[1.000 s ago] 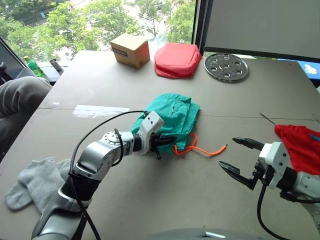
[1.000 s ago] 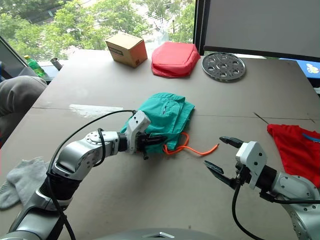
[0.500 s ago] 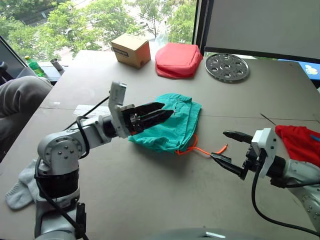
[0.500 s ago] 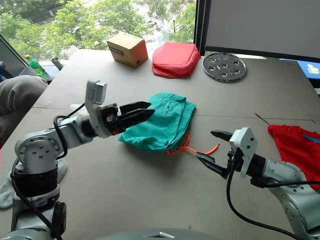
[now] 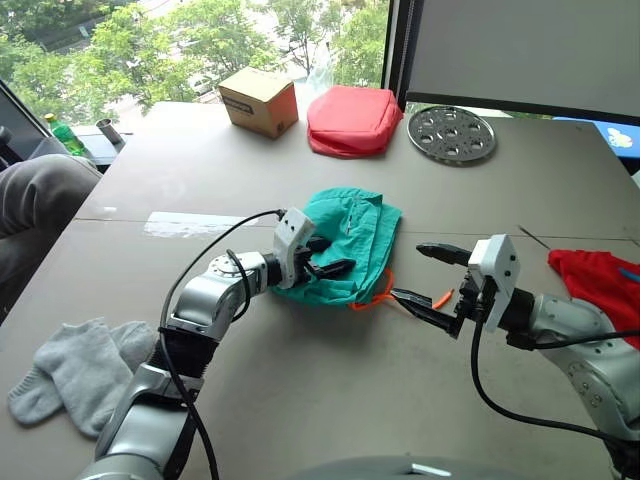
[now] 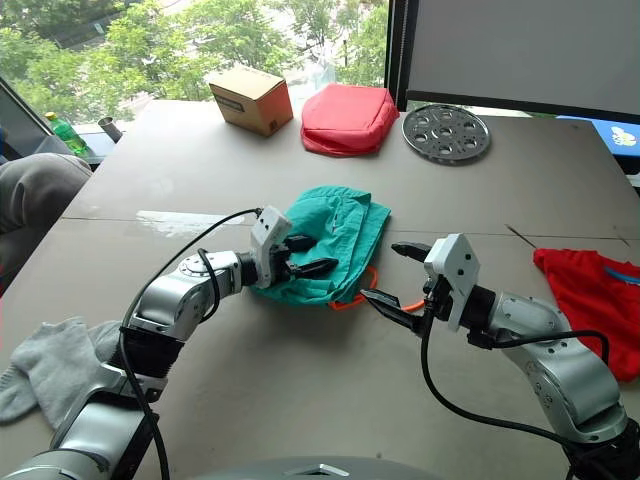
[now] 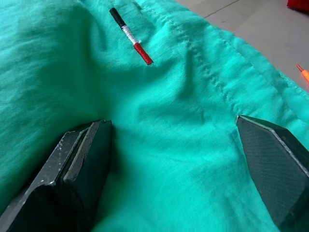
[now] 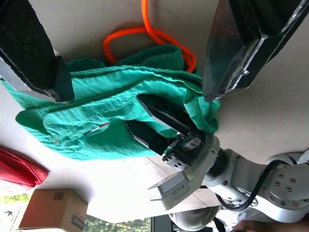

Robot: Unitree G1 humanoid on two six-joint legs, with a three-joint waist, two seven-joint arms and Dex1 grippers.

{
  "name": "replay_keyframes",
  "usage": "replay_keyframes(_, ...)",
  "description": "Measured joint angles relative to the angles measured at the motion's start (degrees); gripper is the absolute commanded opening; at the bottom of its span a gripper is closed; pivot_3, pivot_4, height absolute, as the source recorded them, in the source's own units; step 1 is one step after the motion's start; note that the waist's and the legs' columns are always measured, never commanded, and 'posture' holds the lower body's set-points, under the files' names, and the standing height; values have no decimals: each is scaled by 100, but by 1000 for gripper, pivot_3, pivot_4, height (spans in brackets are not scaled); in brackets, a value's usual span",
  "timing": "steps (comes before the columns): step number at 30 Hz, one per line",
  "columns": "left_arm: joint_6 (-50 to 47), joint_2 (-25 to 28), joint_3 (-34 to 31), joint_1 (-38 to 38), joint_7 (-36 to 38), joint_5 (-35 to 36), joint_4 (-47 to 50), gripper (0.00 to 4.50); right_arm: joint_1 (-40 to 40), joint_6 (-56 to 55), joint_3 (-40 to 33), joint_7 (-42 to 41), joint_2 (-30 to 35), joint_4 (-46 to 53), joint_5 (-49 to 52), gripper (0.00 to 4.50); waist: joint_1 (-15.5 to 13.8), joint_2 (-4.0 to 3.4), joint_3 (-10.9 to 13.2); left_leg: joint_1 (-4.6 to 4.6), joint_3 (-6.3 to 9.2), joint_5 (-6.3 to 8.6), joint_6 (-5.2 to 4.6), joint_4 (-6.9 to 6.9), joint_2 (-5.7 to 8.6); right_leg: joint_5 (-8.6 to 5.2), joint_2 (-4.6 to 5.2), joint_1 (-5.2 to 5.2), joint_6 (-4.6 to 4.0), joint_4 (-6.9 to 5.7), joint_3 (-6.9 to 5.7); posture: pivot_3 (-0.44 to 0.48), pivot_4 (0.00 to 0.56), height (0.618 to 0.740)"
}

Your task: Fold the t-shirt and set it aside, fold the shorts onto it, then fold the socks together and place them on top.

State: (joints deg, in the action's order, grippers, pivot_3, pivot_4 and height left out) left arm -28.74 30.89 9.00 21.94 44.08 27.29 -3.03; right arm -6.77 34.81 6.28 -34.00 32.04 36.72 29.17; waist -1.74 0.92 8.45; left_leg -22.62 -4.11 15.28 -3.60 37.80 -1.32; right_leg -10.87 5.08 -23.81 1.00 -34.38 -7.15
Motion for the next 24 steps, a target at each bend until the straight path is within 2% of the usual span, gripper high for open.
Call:
replay_keyframes(3,-213,89,-680,-559,225,686,874,4365,-423,570,132,430,-540,-464,66,4500,78,9,7,-11,3,-3,5,0,-1,1,6,-11,-1,-6,-8,0,150,739)
replay_keyframes(5,-333,354,-1086,-831,360,1056,1508,4365,-636,837,155,657,-805,-727,106,4500,96,5,8,-13,4,-13,23,0,1,1,7,-14,-2,-8,-9,0,150,739)
replay_keyframes(7,-478,824,-1771,-1522,622,1580,2408,4441,-957,1343,51,953,-1195,-1184,266,4500,150,3,6,-13,-1,-17,31,-9,2,11,7,-13,-18,-8,-5,0,150,739)
replay_keyframes(10,-639,1186,-2407,-2358,861,2043,3171,4441,-1153,1855,-133,1190,-1505,-1634,444,4500,106,-10,9,-11,0,-17,31,-10,6,4,7,-13,-8,-5,-8,0,150,739)
replay_keyframes(16,-786,1451,-3224,-3989,1068,2452,4273,4441,-1789,2535,-209,1857,-2179,-2164,410,4500,102,-32,21,-8,-1,-4,11,-9,7,0,5,-14,-1,-4,-11,0,150,739)
replay_keyframes(21,-666,1435,-3632,-4730,1144,2459,4626,4441,-1883,2867,-137,2178,-2461,-2562,218,4500,94,-35,22,-13,1,-4,11,-10,8,0,2,-19,-1,-5,-11,0,150,739)
replay_keyframes(24,-496,1352,-3801,-5022,1201,2373,4658,4441,-2092,2739,316,2173,-2468,-2735,-114,4500,185,-32,13,-4,-6,-5,13,-12,2,-1,-6,-19,-1,-5,-8,0,150,739)
